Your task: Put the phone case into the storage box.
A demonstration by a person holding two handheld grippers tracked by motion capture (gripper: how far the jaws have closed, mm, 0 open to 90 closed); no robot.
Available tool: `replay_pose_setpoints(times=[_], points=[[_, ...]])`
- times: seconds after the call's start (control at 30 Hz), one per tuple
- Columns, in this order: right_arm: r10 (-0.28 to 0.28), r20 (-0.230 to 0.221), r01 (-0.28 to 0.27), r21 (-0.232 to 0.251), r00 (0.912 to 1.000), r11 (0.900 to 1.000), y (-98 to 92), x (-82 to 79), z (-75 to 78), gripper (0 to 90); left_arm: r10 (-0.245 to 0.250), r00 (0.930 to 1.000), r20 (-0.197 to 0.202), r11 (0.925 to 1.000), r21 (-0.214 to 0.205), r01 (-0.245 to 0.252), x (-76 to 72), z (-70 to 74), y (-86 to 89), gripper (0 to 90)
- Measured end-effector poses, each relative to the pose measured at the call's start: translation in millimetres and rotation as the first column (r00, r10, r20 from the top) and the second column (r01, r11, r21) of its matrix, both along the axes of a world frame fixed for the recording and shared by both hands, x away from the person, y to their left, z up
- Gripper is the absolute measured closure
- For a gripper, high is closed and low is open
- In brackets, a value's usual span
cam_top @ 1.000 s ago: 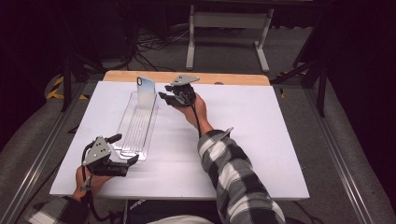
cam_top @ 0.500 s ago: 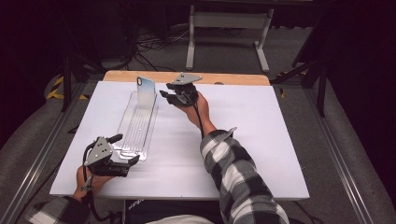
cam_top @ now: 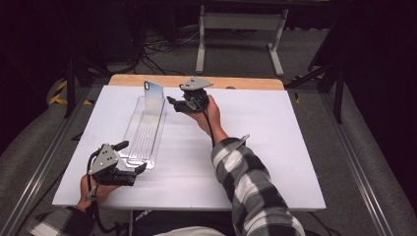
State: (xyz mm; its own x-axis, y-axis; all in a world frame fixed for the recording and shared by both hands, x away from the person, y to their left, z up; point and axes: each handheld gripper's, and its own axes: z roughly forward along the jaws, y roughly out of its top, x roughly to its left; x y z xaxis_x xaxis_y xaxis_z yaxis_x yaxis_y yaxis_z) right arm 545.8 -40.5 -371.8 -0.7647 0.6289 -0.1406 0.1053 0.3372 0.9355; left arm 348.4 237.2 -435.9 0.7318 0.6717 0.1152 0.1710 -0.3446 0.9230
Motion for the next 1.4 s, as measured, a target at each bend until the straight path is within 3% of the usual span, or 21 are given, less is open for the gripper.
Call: replay_pose_setpoints(times=[0.57,0.77,1.4], points=[[-0.042,0.007,0.041,0.052,0.9991,0.9978,-1.4,1.1,-2.6,7.0,-0.005,1.0,0.0,1.0,0.001,0.005,-0.1,0.1,-0.2,5.5],[-0.04,0.006,0.039,0.083,0.9992,0.9958,-3.6,1.7,-2.7,4.9,-0.005,1.0,0.001,1.0,0.004,0.005,-0.3,0.4,0.0,6.0],[-0.048,0.02,0.047,0.042,0.9986,0.998,-1.7,-1.8,-0.8,3.6,-0.007,0.9999,-0.007,1.0,-0.004,0.007,0.2,0.3,0.4,5.0]])
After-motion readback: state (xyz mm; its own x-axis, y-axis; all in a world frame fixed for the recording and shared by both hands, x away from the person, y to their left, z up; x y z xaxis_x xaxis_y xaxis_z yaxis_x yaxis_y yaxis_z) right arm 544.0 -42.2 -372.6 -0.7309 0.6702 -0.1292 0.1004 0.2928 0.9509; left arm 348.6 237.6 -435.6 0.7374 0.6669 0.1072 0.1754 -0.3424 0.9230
